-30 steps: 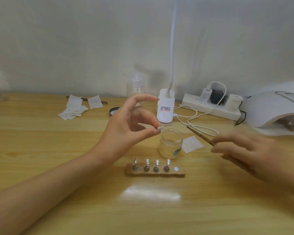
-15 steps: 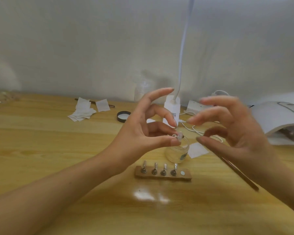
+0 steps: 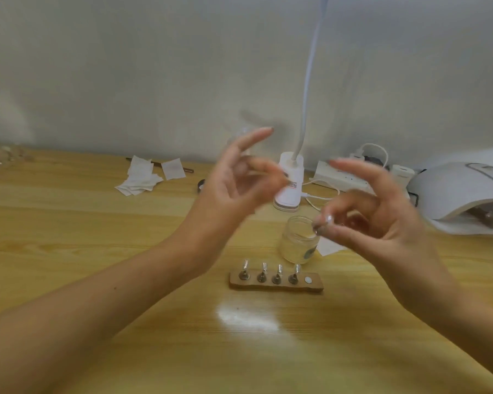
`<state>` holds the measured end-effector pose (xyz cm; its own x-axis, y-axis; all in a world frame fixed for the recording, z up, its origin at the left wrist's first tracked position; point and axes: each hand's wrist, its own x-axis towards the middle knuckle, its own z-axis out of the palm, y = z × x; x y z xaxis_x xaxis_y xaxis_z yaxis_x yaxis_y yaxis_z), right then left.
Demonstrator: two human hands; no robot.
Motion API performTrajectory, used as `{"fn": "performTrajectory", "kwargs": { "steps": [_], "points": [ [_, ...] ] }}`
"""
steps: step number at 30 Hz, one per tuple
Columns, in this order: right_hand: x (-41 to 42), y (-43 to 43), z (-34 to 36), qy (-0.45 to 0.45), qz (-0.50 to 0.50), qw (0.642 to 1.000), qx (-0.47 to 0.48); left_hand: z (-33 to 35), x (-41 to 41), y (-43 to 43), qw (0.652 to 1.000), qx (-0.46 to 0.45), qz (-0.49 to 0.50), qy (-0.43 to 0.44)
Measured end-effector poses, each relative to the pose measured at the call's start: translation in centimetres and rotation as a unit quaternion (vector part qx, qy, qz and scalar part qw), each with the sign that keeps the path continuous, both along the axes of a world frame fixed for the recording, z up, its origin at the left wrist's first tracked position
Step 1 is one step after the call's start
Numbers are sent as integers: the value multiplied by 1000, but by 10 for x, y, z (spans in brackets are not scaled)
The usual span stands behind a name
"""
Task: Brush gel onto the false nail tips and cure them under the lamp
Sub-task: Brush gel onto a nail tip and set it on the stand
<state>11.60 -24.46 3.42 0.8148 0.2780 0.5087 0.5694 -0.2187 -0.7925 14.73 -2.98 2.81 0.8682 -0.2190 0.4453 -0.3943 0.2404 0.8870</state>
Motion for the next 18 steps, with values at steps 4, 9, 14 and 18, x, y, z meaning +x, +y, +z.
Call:
{"fn": "performTrajectory", "kwargs": {
  "steps": [4,9,14,18],
  "points": [
    [-9,-13,-32,55,-27,993,-104,-2,14,11,992,-33,116,44],
    [-2,-12,-43,42,-31,985,-165,-17,18,13,989,-23,123,74],
    [-4,-18,-42,52,-37,980,-189,-23,18,16,987,-15,139,84],
    [-7,-61,-24,16,-103,981,-162,-25,26,23,987,1,145,68]
  ]
}}
